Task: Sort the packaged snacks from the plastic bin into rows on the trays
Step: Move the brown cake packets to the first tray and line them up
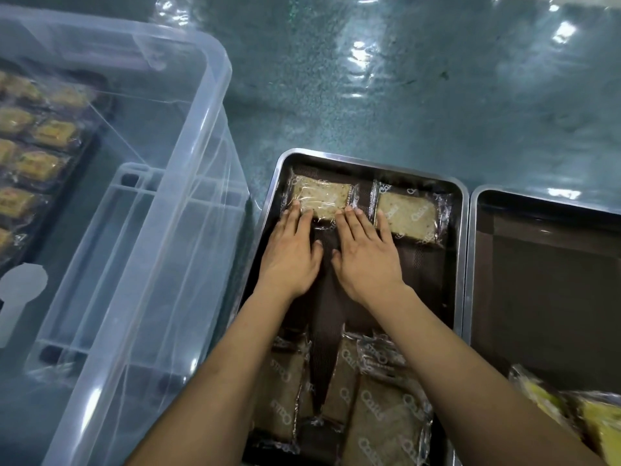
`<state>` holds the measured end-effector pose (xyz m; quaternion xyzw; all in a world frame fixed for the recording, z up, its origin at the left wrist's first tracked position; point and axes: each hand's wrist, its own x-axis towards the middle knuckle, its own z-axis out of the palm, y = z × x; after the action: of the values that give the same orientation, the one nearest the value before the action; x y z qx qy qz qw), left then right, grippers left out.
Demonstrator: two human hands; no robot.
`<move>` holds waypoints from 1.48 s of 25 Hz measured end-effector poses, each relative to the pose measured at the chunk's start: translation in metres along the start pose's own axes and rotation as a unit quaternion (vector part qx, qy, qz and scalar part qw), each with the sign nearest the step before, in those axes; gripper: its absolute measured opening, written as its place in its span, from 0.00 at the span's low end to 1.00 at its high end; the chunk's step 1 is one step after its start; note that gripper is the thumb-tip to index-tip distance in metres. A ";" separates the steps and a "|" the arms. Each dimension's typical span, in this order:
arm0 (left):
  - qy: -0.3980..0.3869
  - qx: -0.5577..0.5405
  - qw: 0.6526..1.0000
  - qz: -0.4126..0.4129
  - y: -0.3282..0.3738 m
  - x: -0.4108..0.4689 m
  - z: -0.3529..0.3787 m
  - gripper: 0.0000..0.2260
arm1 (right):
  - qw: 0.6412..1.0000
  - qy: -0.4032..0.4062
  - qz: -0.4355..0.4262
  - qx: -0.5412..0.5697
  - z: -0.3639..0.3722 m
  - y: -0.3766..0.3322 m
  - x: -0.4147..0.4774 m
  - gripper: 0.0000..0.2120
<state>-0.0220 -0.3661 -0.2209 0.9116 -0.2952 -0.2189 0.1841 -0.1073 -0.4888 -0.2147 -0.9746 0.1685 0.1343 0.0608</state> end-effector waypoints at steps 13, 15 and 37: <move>0.025 -0.012 0.999 -0.015 0.008 -0.011 -0.014 0.26 | 0.995 0.034 -0.036 0.085 -0.008 0.002 -0.017 0.30; 0.017 -0.017 0.999 -0.024 0.008 -0.040 -0.015 0.26 | 0.993 0.033 -0.053 0.104 -0.006 -0.002 -0.032 0.29; -0.013 0.166 0.986 -0.007 -0.016 -0.255 0.021 0.26 | 0.980 -0.062 -0.168 0.090 0.010 -0.051 -0.138 0.23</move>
<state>-0.2112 -0.2005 -0.1717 0.9286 -0.3237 -0.1795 0.0251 -0.2177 -0.3964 -0.1813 -0.9693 0.0095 0.1666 0.1805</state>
